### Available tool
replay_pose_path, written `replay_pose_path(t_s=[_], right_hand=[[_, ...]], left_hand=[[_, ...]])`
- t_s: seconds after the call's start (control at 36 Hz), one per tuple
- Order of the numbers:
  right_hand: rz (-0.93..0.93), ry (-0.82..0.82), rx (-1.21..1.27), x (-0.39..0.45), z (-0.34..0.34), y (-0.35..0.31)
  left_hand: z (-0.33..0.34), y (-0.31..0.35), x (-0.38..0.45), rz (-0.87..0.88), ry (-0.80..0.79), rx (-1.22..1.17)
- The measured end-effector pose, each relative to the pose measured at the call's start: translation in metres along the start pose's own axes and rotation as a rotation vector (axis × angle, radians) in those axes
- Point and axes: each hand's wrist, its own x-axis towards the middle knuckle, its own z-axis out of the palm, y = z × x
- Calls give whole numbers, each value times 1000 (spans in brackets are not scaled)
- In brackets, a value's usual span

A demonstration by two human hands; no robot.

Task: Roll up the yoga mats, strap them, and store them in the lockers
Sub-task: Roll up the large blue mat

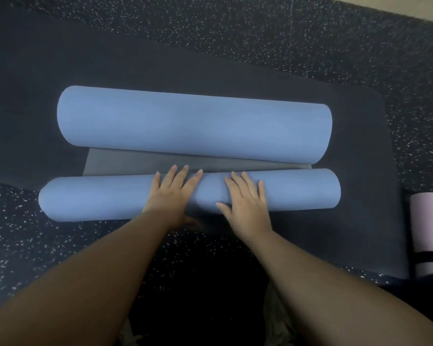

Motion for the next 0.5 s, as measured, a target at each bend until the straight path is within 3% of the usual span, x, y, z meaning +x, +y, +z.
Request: replay_pose_path(t_s=[0.17,0.36,0.5], right_hand=[[-11,-310,-84,14,-7,2],[5,-431,-130,54,-18,4],[-5,-403,-182,72,-18,3]], left_hand=[[-8,-9,17,-4,47,1],[17,-20,18,93,367,117],[6,-19,27,-25,241,204]])
